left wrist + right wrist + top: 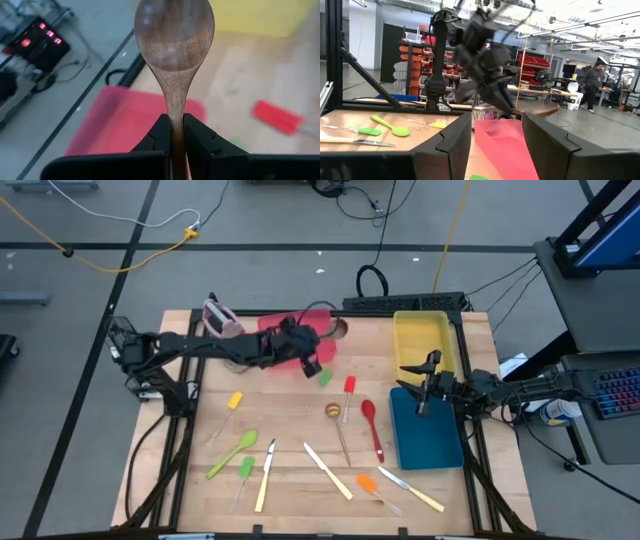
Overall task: Pick & Place Kitchen Items
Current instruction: Put the brown serving spoon into the red bin, then put the gold serving spoon into the red bin
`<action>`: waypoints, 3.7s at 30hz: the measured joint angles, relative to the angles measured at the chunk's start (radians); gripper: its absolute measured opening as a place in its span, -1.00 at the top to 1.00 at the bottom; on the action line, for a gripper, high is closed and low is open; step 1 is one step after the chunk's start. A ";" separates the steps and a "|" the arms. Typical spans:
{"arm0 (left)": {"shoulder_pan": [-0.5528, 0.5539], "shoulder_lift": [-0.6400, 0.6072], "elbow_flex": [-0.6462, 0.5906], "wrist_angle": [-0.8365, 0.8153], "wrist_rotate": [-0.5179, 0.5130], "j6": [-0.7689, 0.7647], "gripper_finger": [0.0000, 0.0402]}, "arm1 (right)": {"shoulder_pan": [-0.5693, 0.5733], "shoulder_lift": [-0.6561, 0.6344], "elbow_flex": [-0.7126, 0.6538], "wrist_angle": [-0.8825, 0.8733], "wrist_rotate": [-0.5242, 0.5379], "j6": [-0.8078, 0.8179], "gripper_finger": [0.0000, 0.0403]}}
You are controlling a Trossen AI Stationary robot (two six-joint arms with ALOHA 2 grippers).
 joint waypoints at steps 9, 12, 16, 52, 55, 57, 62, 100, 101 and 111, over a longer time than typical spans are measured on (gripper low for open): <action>0.122 0.019 0.000 -0.016 0.062 -0.018 0.90 | 0.000 0.000 0.000 -0.004 0.000 0.022 0.16; 0.137 0.054 0.001 -0.013 0.069 -0.026 0.89 | 0.000 0.000 0.000 -0.005 0.000 0.022 0.16; 0.153 0.113 -0.001 0.002 0.068 -0.027 0.90 | 0.000 0.006 0.000 -0.010 -0.001 0.030 0.16; 0.231 0.312 0.000 -0.037 0.139 -0.105 0.58 | 0.000 0.034 0.000 -0.034 0.000 0.077 0.16; 0.231 0.312 0.000 -0.037 0.139 -0.106 0.57 | 0.000 0.034 0.000 -0.034 -0.001 0.077 0.16; 0.231 0.312 0.000 -0.037 0.139 -0.108 0.57 | 0.000 0.034 0.000 -0.034 0.000 0.077 0.16; 0.230 0.311 0.000 -0.038 0.138 -0.111 0.56 | 0.000 0.034 0.000 -0.034 -0.001 0.076 0.16; -0.169 -0.060 -0.001 -0.038 0.210 -0.291 0.56 | 0.000 0.033 0.000 -0.034 0.000 0.075 0.16; -0.185 -0.060 -0.001 -0.038 0.210 -0.291 0.56 | 0.000 0.034 0.000 -0.034 -0.001 0.075 0.16; -0.320 -0.060 -0.001 -0.038 0.210 -0.283 0.56 | 0.000 0.034 0.000 -0.032 -0.048 0.170 0.16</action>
